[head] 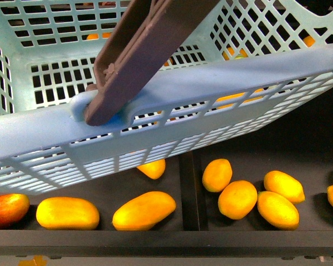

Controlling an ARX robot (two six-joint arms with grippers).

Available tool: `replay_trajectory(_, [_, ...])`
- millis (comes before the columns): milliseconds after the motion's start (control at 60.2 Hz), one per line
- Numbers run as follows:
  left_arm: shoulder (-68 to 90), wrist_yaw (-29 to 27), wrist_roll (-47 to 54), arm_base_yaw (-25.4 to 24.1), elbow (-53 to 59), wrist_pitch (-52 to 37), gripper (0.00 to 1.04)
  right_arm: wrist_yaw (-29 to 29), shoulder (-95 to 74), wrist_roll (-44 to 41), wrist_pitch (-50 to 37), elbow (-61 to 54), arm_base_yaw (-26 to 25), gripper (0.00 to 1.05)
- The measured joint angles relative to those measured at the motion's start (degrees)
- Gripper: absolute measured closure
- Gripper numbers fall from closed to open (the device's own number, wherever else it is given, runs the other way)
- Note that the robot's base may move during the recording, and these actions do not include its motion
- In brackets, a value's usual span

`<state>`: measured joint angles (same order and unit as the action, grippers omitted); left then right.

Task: Pick lemon and mango into basket

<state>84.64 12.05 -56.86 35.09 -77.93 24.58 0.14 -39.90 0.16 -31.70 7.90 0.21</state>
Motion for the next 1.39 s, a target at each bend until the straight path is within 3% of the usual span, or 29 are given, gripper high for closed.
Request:
replay_trajectory(183, [0.00, -0.02, 0.00, 0.00, 0.00, 0.00, 0.99, -0.02, 0.13, 0.00, 0.00, 0.00, -0.02, 0.47])
replay_trajectory(448, [0.00, 0.00, -0.04, 0.02, 0.00, 0.00, 0.99, 0.04, 0.15, 0.02, 0.00, 0.00, -0.02, 0.07])
replay_trajectory(1395, [-0.02, 1.22, 1.33, -0.17, 0.37, 0.20, 0.99, -0.50, 0.24, 0.00, 0.07, -0.17, -0.13, 0.09])
